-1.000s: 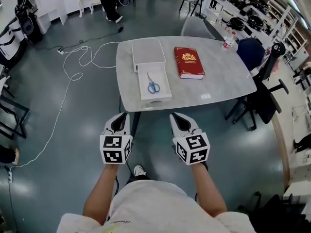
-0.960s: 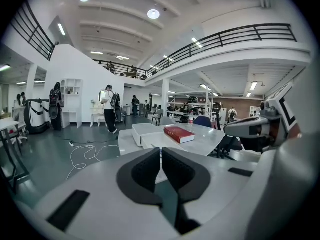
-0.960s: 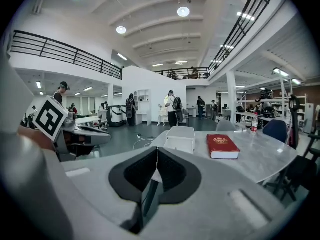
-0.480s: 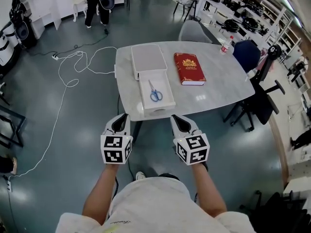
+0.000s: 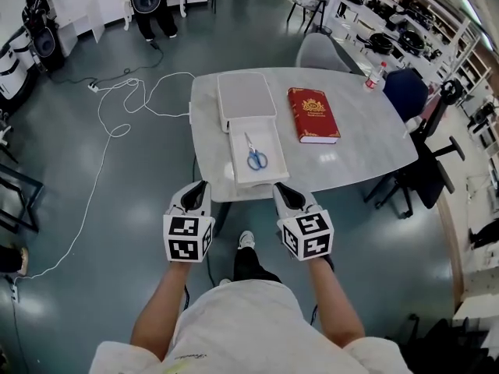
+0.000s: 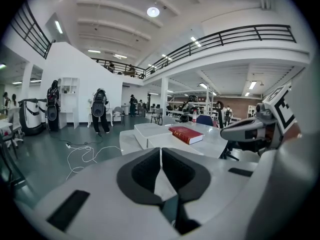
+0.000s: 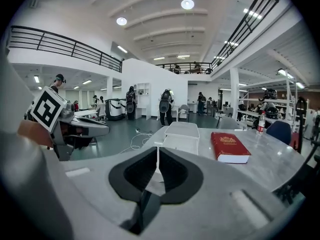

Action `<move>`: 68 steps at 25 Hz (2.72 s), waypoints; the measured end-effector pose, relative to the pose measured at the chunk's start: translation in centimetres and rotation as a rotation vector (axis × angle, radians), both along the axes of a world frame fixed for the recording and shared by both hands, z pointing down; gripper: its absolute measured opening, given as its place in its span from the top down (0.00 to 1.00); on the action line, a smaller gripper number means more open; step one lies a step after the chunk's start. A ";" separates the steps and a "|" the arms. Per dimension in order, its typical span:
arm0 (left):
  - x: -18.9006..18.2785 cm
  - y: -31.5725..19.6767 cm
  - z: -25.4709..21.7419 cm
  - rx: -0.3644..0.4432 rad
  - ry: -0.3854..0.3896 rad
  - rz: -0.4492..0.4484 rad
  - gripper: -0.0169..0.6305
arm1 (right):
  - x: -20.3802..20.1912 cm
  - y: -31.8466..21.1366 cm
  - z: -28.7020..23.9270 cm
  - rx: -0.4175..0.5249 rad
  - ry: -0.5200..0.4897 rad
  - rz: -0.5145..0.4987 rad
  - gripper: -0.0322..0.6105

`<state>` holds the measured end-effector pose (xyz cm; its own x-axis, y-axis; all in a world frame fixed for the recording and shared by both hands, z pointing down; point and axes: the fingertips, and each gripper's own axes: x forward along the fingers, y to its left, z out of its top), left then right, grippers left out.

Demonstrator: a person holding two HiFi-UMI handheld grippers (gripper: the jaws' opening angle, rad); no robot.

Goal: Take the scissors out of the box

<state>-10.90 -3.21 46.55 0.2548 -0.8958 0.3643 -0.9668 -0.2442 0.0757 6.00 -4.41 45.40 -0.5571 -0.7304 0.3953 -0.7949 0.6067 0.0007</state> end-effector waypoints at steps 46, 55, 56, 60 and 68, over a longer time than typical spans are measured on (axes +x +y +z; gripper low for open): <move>2.7 -21.3 6.1 -0.183 -0.041 -0.013 0.95 | -4.1 -16.8 13.4 -0.503 0.158 -0.171 0.88; 1.8 -23.0 7.7 -0.197 -0.001 0.105 0.95 | -3.9 -16.7 15.0 -0.557 0.231 -0.081 0.82; 1.7 -23.0 7.9 -0.201 0.002 0.121 0.95 | -3.9 -16.8 15.2 -0.565 0.237 -0.067 0.81; 1.0 -23.1 8.6 -0.217 0.019 0.171 0.95 | -4.1 -16.6 15.7 -0.599 0.269 -0.033 0.79; 0.1 -23.8 8.7 -0.212 0.037 0.228 0.95 | -4.1 -16.7 16.8 -0.653 0.321 0.016 0.73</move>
